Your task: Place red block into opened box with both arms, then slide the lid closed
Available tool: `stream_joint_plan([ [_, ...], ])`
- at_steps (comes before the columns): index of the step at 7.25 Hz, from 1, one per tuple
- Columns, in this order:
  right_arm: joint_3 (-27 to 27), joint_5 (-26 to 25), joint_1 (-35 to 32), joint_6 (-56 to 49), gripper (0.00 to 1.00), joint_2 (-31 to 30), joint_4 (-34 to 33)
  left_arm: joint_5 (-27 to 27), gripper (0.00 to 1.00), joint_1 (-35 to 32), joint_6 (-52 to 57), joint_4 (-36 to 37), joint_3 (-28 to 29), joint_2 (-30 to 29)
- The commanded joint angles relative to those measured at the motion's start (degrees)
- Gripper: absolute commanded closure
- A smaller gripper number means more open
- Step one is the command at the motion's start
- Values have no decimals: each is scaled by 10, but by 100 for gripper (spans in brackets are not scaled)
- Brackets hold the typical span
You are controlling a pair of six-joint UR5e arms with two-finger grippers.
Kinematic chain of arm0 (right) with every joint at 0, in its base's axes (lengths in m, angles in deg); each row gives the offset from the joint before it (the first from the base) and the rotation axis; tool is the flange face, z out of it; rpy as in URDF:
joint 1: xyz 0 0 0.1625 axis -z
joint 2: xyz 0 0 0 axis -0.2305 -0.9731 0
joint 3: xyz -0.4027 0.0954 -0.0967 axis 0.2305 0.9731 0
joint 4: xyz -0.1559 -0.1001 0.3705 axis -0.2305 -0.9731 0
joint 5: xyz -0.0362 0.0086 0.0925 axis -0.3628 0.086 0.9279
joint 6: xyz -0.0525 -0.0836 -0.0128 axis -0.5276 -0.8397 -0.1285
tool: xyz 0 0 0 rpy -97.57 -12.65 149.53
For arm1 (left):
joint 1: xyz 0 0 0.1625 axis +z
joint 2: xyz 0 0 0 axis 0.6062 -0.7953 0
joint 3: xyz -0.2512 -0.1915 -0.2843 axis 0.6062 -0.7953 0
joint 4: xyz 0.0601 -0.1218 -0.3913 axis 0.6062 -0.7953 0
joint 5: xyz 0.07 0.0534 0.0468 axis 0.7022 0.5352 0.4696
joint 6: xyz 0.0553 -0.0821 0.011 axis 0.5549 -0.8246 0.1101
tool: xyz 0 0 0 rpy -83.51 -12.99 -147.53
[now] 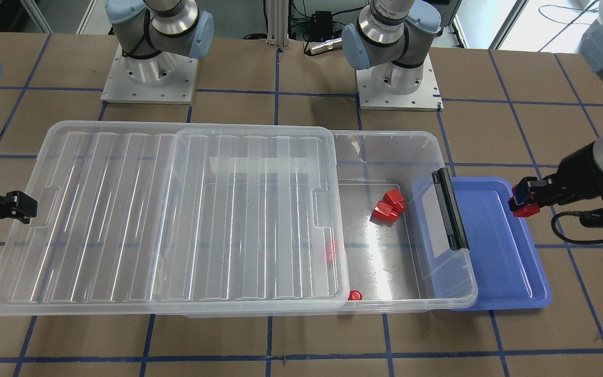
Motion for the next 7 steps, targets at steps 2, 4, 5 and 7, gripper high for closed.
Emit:
stream_joint_plan([
  [2,9,6,-2,27,0,-27,17,3,90,-145,-150,-33,8,19],
  [4,8,35,-3,46,0,-60,43,3,90,-190,-166,27,-40,14],
  [5,8,35,-3,46,0,-71,56,3,90,-196,-166,81,-75,8],
  [7,11,37,-5,47,0,-80,86,3,90,-197,-164,227,-149,3],
])
